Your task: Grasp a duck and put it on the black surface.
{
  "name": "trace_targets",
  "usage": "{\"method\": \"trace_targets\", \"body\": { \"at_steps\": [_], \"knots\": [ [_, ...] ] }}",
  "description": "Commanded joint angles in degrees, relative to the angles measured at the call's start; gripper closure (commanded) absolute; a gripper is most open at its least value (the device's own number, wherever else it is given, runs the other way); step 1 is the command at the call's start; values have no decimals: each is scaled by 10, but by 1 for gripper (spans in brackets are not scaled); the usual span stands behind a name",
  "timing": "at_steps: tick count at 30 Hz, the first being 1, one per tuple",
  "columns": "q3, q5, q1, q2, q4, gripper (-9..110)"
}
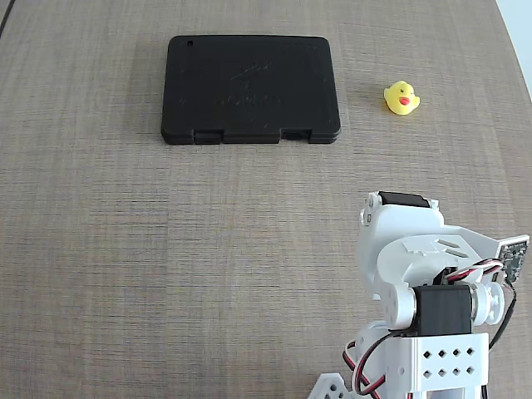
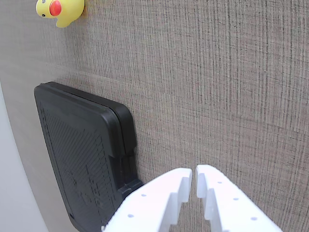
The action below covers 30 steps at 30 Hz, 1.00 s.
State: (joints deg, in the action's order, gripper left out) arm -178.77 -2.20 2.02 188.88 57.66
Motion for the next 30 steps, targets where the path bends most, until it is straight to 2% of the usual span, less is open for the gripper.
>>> {"method": "trace_targets", "body": {
  "at_steps": [1,30],
  "knots": [
    [4,4,6,38,-6,102],
    [4,3,9,38,-6,102]
  ]
}}
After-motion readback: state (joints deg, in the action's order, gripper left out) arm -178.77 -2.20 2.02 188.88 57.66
